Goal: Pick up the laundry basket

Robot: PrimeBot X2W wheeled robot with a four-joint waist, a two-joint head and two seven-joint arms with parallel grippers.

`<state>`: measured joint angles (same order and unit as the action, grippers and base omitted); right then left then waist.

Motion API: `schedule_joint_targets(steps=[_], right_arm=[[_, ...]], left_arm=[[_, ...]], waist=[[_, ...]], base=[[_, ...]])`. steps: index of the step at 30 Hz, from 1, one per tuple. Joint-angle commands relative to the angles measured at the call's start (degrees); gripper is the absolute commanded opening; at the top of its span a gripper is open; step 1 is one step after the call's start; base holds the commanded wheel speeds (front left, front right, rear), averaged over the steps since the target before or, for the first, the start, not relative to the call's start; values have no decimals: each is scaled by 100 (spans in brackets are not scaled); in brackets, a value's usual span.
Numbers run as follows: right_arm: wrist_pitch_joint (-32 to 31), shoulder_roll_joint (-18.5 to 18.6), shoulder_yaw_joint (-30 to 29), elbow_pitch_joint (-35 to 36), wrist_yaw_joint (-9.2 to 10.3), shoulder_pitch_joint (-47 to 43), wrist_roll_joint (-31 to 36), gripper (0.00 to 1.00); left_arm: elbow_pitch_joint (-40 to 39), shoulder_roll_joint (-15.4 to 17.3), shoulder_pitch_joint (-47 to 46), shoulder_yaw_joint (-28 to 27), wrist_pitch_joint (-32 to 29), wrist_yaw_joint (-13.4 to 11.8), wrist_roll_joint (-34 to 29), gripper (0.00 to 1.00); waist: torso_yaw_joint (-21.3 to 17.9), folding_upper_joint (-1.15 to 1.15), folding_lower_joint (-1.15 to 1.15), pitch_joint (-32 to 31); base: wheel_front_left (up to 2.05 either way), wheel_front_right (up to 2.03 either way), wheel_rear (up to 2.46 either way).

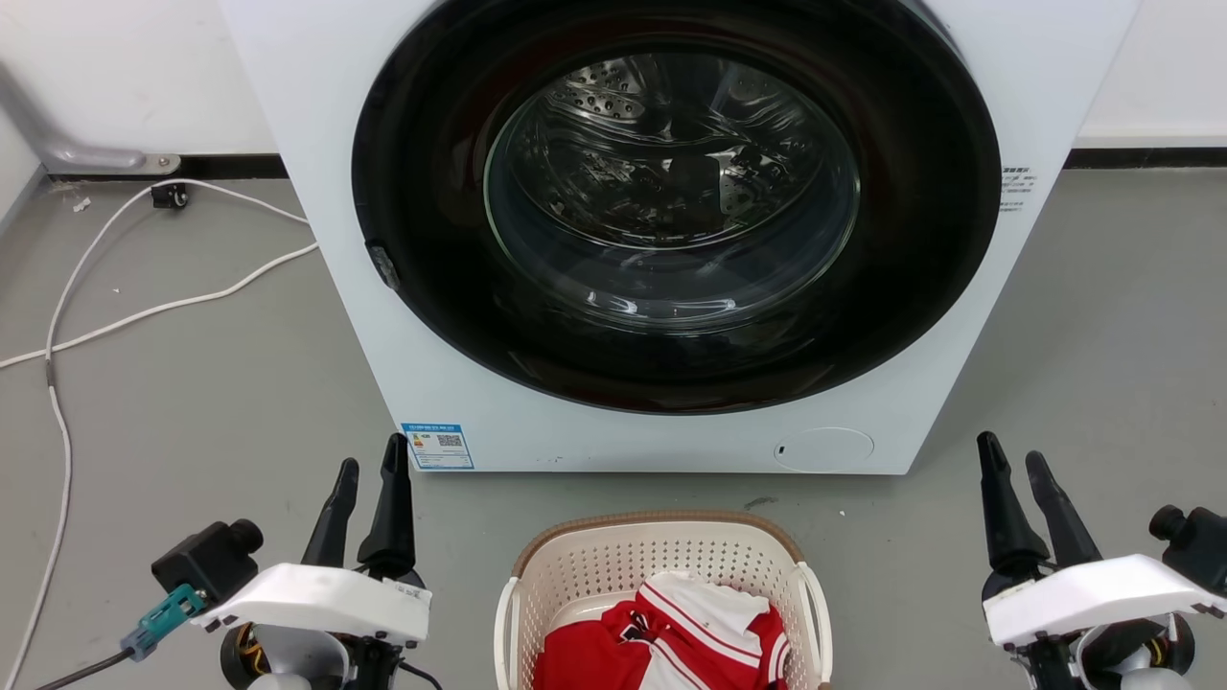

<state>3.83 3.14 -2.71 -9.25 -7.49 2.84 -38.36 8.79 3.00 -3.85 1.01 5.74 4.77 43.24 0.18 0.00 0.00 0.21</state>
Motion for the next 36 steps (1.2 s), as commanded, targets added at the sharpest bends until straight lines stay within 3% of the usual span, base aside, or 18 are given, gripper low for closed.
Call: schedule_joint_targets(steps=[1, 36], right_arm=[[37, -6, 22, 112, 0, 7, 275, 100], [-57, -22, 86, 607, 0, -231, 2837, 100]], left_arm=[[-56, 14, -27, 18, 65, -28, -277, 100], [186, 181, -196, 308, 569, -226, -2568, 100]], waist=[[2, 0, 0, -5], [-12, 0, 0, 5]], base=[[0, 0, 0], [0, 0, 0]])
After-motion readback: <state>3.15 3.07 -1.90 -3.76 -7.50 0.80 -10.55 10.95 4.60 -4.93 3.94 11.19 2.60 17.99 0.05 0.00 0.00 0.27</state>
